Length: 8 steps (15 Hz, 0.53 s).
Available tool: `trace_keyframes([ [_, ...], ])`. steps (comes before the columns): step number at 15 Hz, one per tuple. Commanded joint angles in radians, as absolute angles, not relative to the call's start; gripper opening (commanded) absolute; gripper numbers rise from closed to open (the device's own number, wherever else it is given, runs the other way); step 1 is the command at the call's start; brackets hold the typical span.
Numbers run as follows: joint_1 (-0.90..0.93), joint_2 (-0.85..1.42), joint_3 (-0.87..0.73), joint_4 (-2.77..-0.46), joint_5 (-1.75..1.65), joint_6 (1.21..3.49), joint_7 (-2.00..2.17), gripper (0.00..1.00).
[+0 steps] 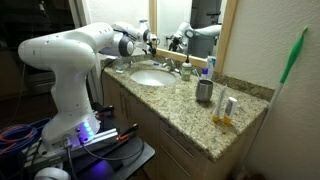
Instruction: Pick up the blue object and put it on right
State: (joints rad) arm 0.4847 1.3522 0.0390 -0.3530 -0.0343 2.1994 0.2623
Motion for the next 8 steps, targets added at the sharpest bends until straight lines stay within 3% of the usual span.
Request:
trace_keyframes([
  [1, 0.516, 1.302, -0.086, -0.363, -0.145, 2.149, 0.342, 1.00],
  [8, 0.475, 1.337, -0.020, -0.356, -0.085, 2.215, 0.313, 1.00],
])
